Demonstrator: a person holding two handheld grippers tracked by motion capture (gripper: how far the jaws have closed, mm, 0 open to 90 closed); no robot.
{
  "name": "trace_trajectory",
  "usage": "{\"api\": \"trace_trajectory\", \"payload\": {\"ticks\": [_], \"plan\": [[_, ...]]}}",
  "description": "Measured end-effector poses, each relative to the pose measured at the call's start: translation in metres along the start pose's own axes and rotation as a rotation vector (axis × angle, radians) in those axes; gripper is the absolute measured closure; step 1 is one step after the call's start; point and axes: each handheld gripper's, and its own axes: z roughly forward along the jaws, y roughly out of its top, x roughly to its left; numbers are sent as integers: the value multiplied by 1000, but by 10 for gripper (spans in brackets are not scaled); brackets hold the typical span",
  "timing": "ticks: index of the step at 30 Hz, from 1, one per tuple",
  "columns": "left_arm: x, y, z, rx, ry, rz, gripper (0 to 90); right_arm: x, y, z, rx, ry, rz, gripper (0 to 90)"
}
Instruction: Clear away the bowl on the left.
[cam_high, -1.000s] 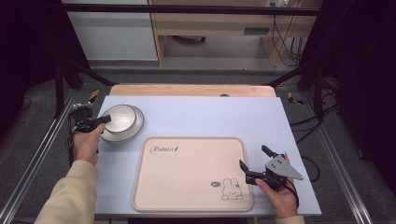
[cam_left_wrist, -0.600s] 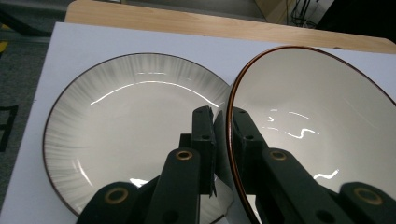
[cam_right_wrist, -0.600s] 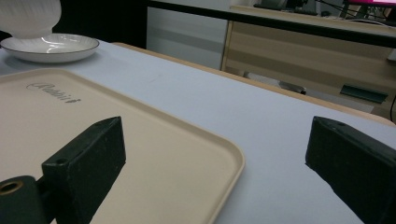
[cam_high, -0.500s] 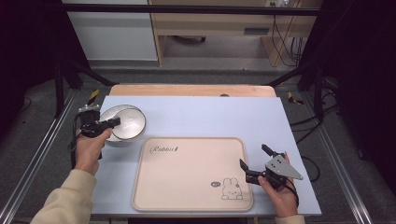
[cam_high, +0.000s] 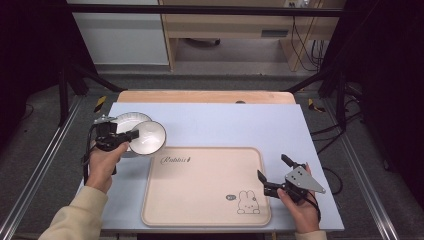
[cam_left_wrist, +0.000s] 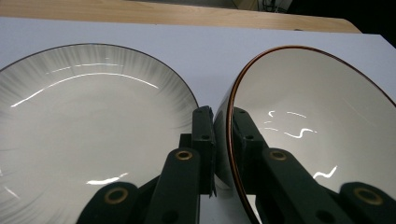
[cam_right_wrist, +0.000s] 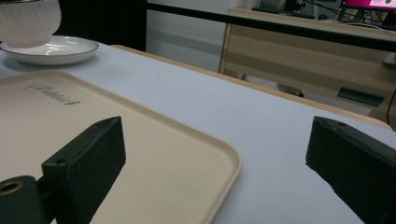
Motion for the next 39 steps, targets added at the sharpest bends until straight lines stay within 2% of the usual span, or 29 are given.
{"api": "trace_trajectory", "payload": {"ticks": [14,17,39], "plan": [[-32,-6,13,41,-69,66,817,-1,1,-1,-9,-2,2,48],[-37,-7,15,38,-78,65,817,-2,1,-1,-10,-3,3,48],[-82,-17,27,76,-176,138,816,-3,1,-2,-11,-7,-3,49]]}}
